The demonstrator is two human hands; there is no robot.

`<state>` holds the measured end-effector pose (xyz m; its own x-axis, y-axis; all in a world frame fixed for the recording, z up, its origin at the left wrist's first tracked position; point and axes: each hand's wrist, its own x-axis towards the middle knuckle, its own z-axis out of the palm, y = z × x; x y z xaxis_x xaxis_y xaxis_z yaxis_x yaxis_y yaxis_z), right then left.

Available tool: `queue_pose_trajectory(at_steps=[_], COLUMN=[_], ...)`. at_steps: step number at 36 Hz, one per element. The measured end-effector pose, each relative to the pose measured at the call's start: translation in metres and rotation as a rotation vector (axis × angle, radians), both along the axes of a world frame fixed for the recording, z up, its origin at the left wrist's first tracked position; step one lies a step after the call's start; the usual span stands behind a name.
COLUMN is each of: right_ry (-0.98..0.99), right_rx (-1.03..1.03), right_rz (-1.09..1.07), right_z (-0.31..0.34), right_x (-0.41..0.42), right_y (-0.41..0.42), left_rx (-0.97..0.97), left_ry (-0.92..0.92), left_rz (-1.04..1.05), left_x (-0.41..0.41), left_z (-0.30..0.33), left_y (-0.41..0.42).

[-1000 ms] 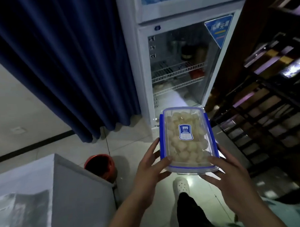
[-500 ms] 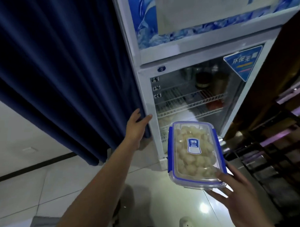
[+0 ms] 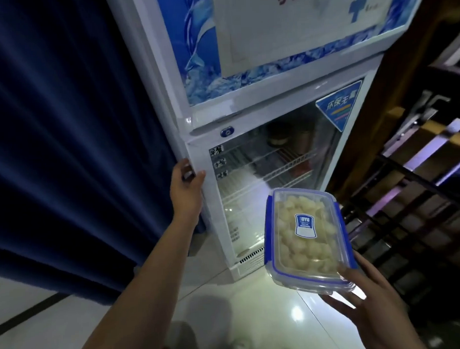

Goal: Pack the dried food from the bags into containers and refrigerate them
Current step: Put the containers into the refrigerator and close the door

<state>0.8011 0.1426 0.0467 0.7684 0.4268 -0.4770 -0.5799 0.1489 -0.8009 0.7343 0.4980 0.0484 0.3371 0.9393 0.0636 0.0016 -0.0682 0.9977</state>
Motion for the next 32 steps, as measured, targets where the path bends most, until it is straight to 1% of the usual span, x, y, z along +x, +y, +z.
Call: queue_pose_trajectory(at_steps=[3,10,16,21,25,27,28,32], right_ry=[0.011,0.046,0.051,0.021,0.003,0.002,0.003,0.037], right_rx=[-0.012,-0.027,0.001,0.020,0.030,0.015,0.002,-0.023], right_rz=[-0.069,-0.178,-0.272,-0.352,-0.436,-0.507,-0.540,-0.660], right_z=[-0.005,-0.009,-0.011,-0.014,-0.017,-0.018,-0.018,-0.016], right_x=[-0.007,-0.027,-0.041,-0.051,-0.062,-0.069,-0.072,-0.081], right_y=[0.003,0.009,0.015,0.006,-0.012,-0.025,-0.032,-0.059], left_rx=[-0.028,-0.025,-0.005,0.068,0.152,0.264,0.376,0.950], left_ry=[-0.035,-0.009,-0.066,-0.049,-0.007,0.018,0.039,0.086], left_rz=[-0.066,-0.131,-0.220,-0.361,-0.519,-0.587,-0.638,-0.942], left_x=[-0.001,-0.010,-0.031,-0.052,-0.063,-0.059,-0.052,-0.006], left_z=[-0.002,-0.004,-0.006,-0.013,-0.014,-0.008,-0.003,0.023], left_y=[0.001,-0.001,-0.038,-0.086,-0.097,-0.092,-0.088,-0.079])
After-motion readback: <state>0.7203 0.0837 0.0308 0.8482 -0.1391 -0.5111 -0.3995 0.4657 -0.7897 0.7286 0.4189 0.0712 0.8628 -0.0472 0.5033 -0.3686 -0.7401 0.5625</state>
